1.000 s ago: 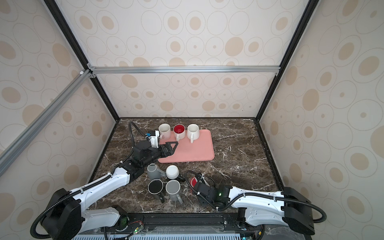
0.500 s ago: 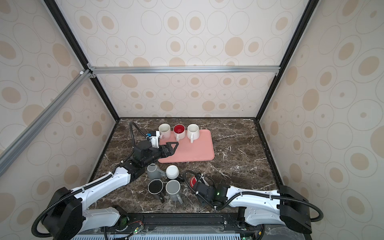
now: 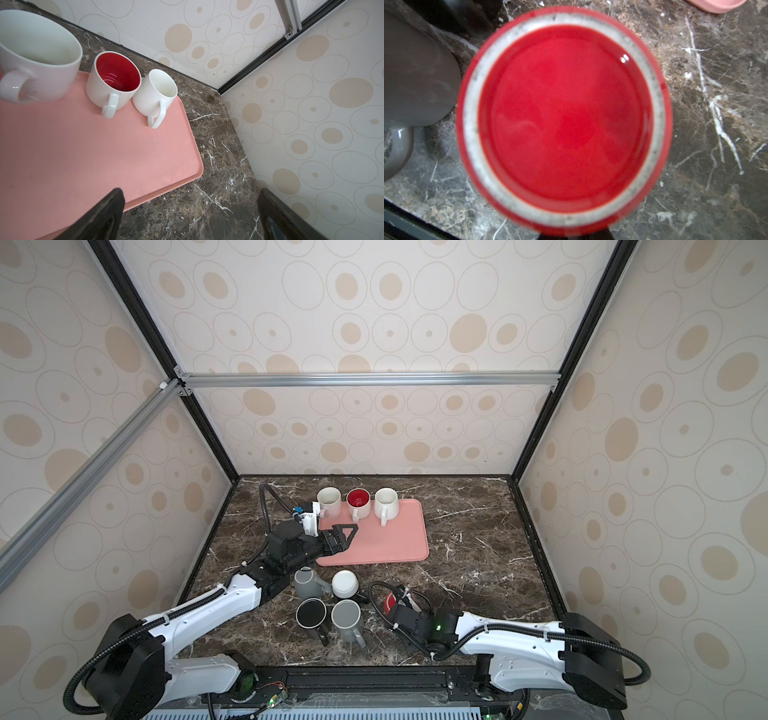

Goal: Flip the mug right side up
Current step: 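Lift the red mug with the right gripper toward the left gripper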

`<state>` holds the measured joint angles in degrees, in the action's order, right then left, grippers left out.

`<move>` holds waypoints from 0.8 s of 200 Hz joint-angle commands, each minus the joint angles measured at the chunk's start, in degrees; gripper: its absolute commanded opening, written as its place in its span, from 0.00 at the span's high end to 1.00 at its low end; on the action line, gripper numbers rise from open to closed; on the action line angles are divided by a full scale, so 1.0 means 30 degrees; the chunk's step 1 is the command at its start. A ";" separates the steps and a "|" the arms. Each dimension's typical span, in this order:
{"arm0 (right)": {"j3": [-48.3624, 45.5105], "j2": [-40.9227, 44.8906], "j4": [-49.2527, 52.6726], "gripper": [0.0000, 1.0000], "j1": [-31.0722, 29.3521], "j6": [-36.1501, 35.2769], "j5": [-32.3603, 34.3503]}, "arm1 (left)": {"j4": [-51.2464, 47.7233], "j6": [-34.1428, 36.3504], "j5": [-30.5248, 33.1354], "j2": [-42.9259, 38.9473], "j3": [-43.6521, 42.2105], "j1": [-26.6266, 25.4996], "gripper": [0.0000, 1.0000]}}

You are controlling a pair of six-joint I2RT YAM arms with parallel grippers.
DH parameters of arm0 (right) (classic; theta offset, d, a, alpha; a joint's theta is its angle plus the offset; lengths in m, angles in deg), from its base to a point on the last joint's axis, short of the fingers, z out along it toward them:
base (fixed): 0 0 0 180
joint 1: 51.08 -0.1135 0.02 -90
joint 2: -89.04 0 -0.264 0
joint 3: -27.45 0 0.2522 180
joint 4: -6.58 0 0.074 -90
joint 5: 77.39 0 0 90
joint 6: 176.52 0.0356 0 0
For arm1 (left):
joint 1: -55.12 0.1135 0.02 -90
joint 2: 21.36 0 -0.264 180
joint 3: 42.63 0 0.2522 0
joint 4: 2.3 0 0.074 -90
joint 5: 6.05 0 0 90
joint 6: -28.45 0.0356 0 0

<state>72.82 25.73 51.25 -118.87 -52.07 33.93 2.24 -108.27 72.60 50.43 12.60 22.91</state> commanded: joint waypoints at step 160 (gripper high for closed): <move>0.7447 0.0815 -1.0614 1.00 0.9882 -0.2902 -0.7804 | 0.7477 -0.1975 -0.3440 0.0150 -0.0469 0.0160 0.01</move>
<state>92.45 29.86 33.55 -91.81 -63.39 18.79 17.06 -113.12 66.57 50.54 10.37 23.04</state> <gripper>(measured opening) 0.149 0.990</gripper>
